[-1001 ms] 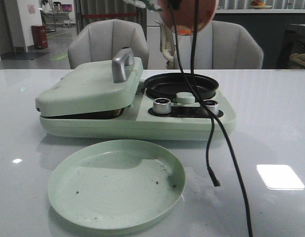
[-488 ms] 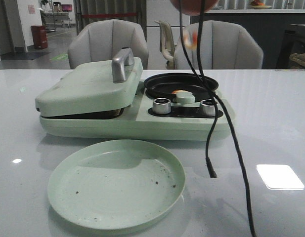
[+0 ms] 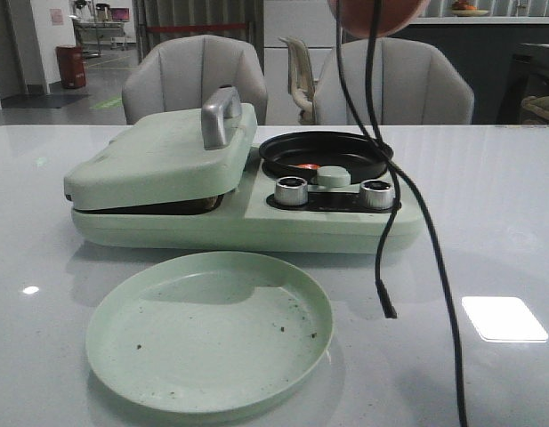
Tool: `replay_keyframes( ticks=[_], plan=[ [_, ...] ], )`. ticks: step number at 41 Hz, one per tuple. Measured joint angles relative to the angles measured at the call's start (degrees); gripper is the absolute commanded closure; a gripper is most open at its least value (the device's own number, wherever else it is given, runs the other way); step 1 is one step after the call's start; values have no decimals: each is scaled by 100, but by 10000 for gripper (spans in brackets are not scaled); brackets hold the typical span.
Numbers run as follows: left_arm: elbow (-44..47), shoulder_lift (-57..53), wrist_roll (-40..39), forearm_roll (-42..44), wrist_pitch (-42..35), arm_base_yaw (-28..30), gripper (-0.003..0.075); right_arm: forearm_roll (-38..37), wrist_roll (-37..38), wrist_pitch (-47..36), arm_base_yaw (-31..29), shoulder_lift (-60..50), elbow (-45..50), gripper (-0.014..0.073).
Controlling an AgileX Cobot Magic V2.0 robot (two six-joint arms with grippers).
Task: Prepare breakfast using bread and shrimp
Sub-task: 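Lower the pink bowl back onto the table and release it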
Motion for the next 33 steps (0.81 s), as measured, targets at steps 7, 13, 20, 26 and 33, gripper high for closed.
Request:
replay_keyframes(
  ticks=[7,13,20,26,33],
  plan=[
    [0,0,0,0,0,0,619,1988,0,-83,-627,-1022,737,550],
    [0,0,0,0,0,0,619,2963,0,-335,-1455,-1993,1981,550],
    [0,0,0,0,0,0,619,4179,-226,-1194,-2543,-2996,3692,550],
    [0,0,0,0,0,0,619,5699,-845,-1914,-3596,-3346,4701,550],
    [0,0,0,0,0,0,619,7680,-2233,-2537,-4517,-3178,5446,550]
  ],
)
